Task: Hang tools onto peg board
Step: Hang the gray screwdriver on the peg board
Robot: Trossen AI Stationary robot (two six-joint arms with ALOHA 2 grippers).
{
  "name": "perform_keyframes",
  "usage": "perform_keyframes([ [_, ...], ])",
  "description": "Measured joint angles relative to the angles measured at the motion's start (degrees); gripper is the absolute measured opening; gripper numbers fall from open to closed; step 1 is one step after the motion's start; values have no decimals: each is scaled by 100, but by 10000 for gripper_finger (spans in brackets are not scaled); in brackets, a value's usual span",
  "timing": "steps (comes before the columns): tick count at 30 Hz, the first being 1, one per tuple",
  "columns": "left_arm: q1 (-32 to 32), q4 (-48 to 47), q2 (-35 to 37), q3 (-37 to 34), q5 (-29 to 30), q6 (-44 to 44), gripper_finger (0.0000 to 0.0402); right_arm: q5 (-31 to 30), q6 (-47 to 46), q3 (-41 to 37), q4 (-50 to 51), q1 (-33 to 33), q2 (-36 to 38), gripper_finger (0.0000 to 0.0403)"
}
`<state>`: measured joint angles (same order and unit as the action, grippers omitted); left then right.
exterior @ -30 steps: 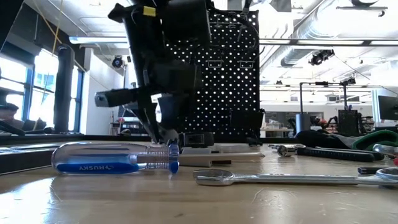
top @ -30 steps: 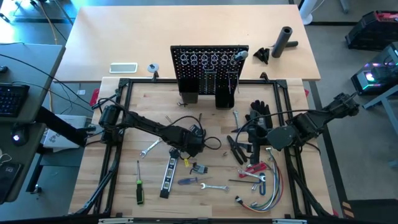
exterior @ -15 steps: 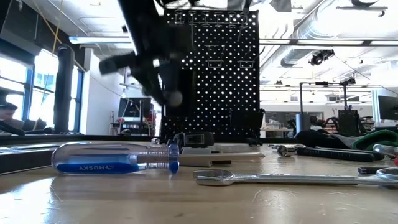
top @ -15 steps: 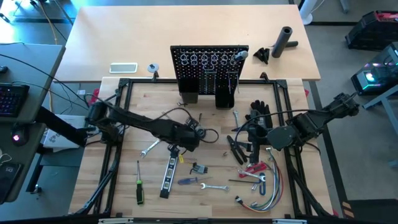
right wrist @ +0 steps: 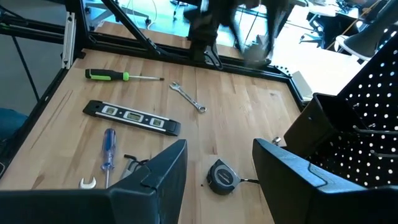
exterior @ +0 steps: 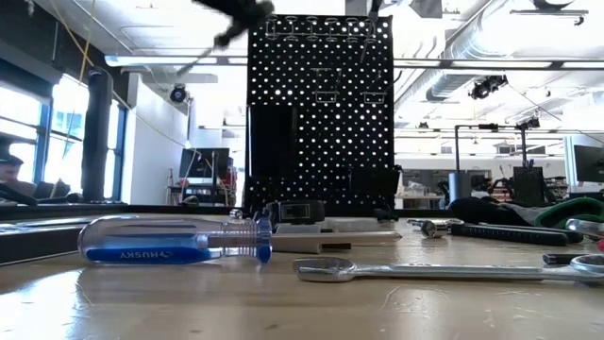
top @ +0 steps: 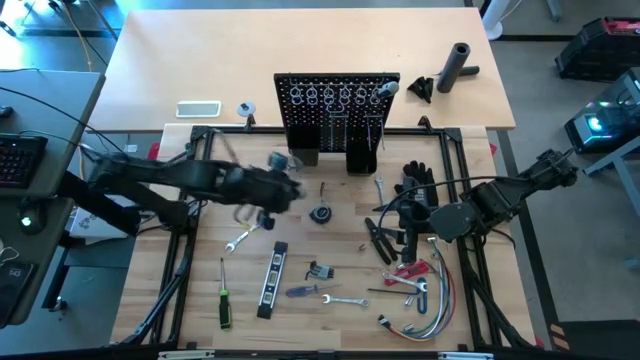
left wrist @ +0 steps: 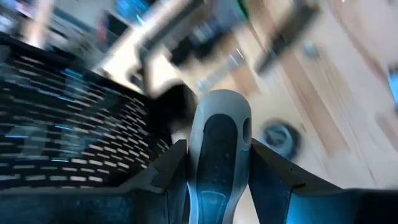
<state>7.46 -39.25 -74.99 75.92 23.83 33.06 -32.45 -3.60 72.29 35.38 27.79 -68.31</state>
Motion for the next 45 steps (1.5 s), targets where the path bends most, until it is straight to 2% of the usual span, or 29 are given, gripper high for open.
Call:
perform_keyframes([
  [4, 0, 700, 740, 3, 12, 194, 126, 2, 19, 0, 0, 0, 0, 181],
  [10, -43, 2224, 1577, 11, 15, 668, 126, 4, 18, 0, 9, 0, 0, 181],
  [17, -676, 3692, 1792, 13, -872, 596, 126, 4, 19, 0, 17, 0, 0, 181],
  [26, -2113, 4968, 1360, 11, -2371, -533, 126, 18, -41, 0, 2, 9, -131, 181],
  [33, -3055, 5338, 839, 321, -3336, -1511, 126, 92, 9, 0, 7, 9, -460, 181],
  [38, -3314, 5782, 308, 746, -3920, -2169, 126, 92, 18, 0, 9, 9, -646, 181],
  [45, -3297, 5896, -595, 1348, -4306, -2247, 126, 83, -46, 0, -3, 9, -846, 181],
])
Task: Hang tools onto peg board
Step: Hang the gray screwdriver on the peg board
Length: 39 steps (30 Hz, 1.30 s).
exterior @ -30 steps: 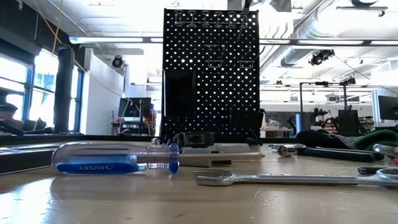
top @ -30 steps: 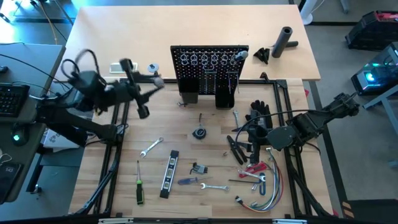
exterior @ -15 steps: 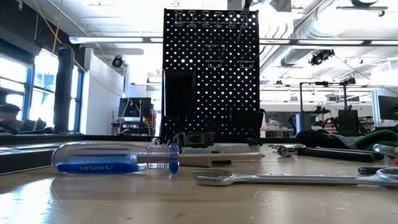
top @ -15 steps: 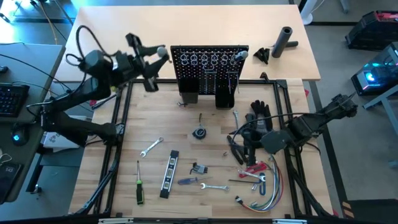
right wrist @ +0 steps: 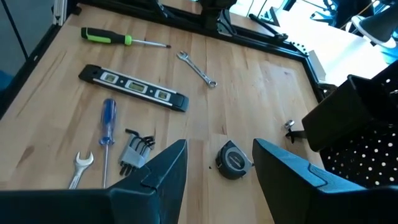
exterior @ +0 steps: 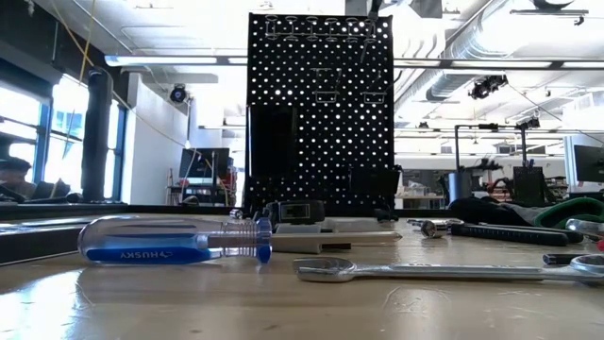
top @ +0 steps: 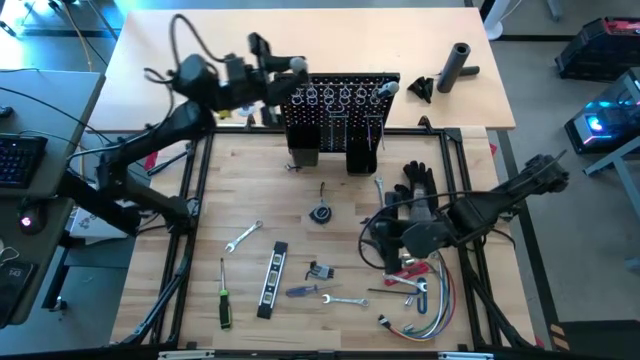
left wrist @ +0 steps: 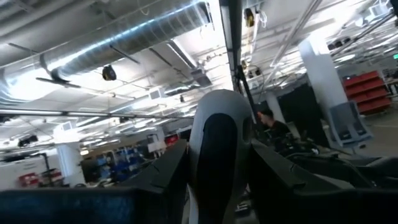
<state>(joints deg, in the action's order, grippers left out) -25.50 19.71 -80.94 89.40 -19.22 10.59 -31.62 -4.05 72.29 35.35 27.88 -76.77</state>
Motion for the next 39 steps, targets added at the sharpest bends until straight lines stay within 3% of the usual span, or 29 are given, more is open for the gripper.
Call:
perform_keyframes([
  [16, 84, 513, -1450, 1007, -254, -141, 126, -7, -29, 0, -227, 0, -529, 181],
  [39, -29, 100, -1675, 1140, -57, 106, 126, 33, -119, 0, -220, 20, -656, 181],
])
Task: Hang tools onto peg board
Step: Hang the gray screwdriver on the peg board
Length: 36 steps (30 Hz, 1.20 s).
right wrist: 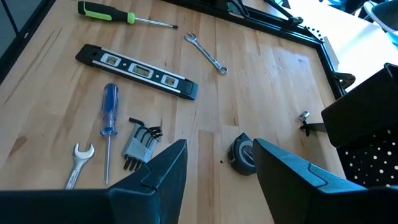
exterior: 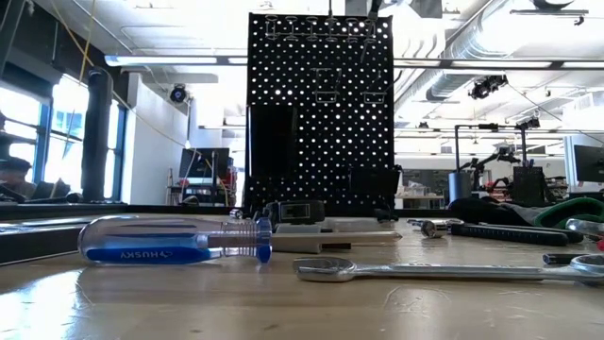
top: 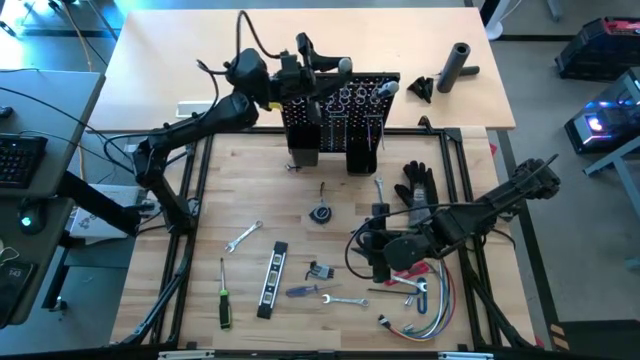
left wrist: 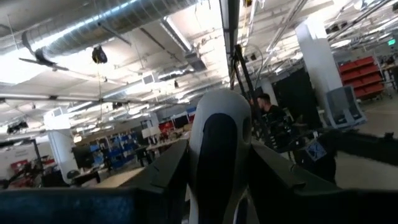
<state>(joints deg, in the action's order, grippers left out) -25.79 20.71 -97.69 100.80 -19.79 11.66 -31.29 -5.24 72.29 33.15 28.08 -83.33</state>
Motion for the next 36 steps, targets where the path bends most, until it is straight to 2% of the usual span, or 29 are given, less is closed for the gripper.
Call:
perform_keyframes([
  [10, -126, 95, -285, 6, 103, -107, 126, -1, -44, 0, -2, 77, 0, 181],
  [19, -167, 46, -285, 6, 501, -248, 126, -17, -40, 0, -4, 122, 0, 181],
  [36, -230, 251, -271, -11, 540, -678, 126, -22, -78, 0, -42, 125, 2, 181],
])
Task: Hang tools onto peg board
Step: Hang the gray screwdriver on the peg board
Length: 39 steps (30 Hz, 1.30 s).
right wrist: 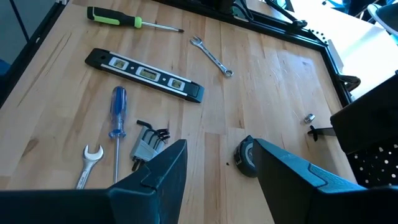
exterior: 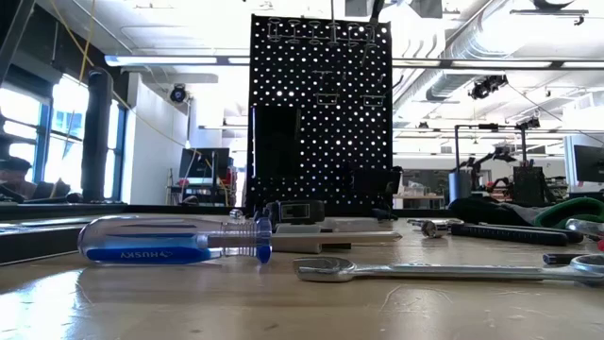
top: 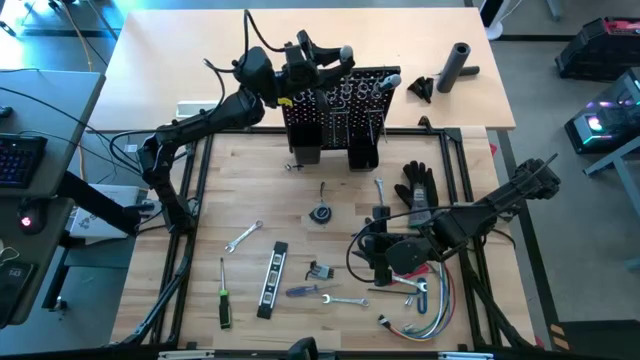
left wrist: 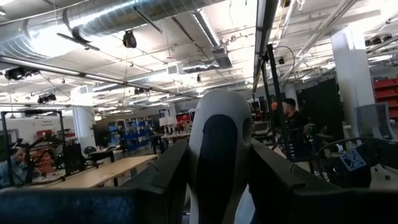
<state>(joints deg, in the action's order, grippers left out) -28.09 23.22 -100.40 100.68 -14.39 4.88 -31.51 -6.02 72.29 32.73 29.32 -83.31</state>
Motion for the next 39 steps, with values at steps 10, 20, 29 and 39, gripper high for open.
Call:
perform_keyframes([
  [10, -5, -588, 2, 258, 183, 51, 126, -2, 44, 0, 0, 0, 0, 181],
  [20, -9, -540, 2, 258, 202, -15, 126, -2, 44, 0, 0, 0, 0, 181],
  [29, -72, -1041, -47, 637, 149, -43, 126, -4, 46, 0, 0, 0, 0, 181],
  [39, -121, -1096, -48, 704, 146, -126, 125, -4, 46, 0, -4, 0, 0, 181],
])
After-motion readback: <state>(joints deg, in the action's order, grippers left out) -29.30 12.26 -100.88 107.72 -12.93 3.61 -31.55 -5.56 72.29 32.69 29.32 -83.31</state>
